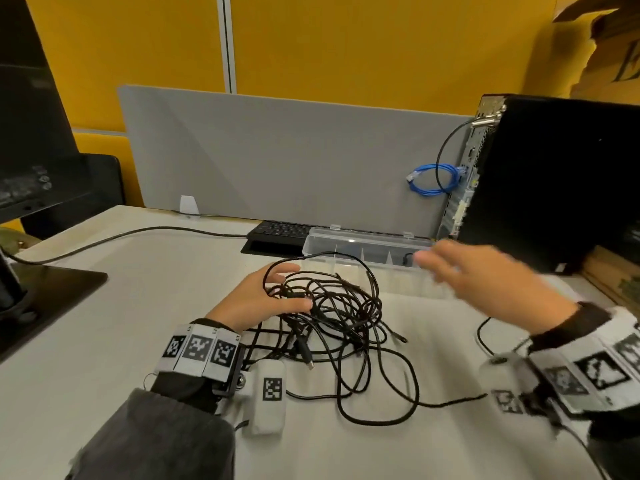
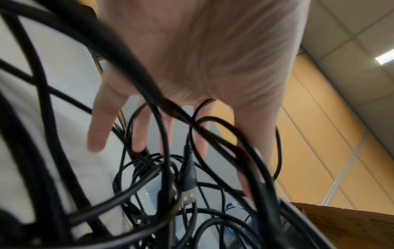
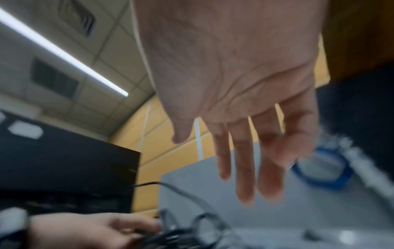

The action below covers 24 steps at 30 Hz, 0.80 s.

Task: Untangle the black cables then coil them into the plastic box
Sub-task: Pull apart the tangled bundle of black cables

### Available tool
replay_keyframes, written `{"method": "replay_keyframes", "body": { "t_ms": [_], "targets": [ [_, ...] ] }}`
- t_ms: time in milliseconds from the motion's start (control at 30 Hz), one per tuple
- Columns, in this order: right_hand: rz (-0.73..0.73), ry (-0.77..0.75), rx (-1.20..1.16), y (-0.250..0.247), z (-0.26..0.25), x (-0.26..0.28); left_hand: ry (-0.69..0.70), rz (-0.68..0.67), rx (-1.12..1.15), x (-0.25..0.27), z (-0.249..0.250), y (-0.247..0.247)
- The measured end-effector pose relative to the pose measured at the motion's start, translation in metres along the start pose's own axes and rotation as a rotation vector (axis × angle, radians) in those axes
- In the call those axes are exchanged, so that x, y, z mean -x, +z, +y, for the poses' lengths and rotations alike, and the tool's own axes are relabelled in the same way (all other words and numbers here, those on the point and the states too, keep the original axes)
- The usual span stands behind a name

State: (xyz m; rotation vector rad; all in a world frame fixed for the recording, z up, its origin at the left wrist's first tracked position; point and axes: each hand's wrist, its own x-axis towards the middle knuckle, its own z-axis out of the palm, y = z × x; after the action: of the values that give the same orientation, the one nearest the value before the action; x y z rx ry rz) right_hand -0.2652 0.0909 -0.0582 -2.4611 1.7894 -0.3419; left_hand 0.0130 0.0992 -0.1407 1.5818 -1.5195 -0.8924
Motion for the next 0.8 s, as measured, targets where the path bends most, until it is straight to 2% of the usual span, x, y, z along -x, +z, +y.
{"method": "replay_keyframes", "body": {
  "t_ms": [67,100,133,200,300,367,500,600,633,733,800],
  "targets": [
    [-0.349,-0.085,-0.137,0.017,-0.028,0.012,-0.018,-0.05,-0.028,0.001,0.002,0.001],
    [-0.468,-0.118,-0.14,0.028,-0.035,0.015,-0.031,-0.066,-0.028,0.001,0.002,0.002],
    [-0.523,-0.144,-0.133,0.04,-0.038,0.015,-0.034,-0.078,-0.031,0.002,0.002,0.002],
    [-0.527,-0.149,-0.208,0.053,-0.035,0.011,-0.023,-0.115,-0.075,0.001,0.001,0.004],
    [-0.525,-0.016,-0.597,0.054,-0.03,0.003,-0.029,-0.116,-0.135,-0.001,-0.002,0.006],
    [-0.502,0.024,-0.728,0.056,-0.032,0.0,-0.012,-0.072,-0.096,-0.002,-0.003,0.008],
    [-0.474,0.024,-0.907,0.058,-0.033,-0.002,0.128,-0.02,0.049,0.001,0.003,0.009],
    [-0.466,0.121,-1.143,0.037,-0.022,-0.006,0.16,0.149,0.145,0.002,0.004,0.004],
    [-0.417,0.122,-1.062,0.03,-0.018,-0.007,0.17,0.203,0.153,0.002,0.005,0.002],
    [-0.138,-0.03,-0.508,0.012,-0.006,-0.005,0.185,0.311,0.104,0.0,0.003,-0.005],
    [0.082,-0.106,-0.464,0.003,0.002,-0.005,0.176,0.355,0.125,-0.001,0.0,-0.008]
  ]
}}
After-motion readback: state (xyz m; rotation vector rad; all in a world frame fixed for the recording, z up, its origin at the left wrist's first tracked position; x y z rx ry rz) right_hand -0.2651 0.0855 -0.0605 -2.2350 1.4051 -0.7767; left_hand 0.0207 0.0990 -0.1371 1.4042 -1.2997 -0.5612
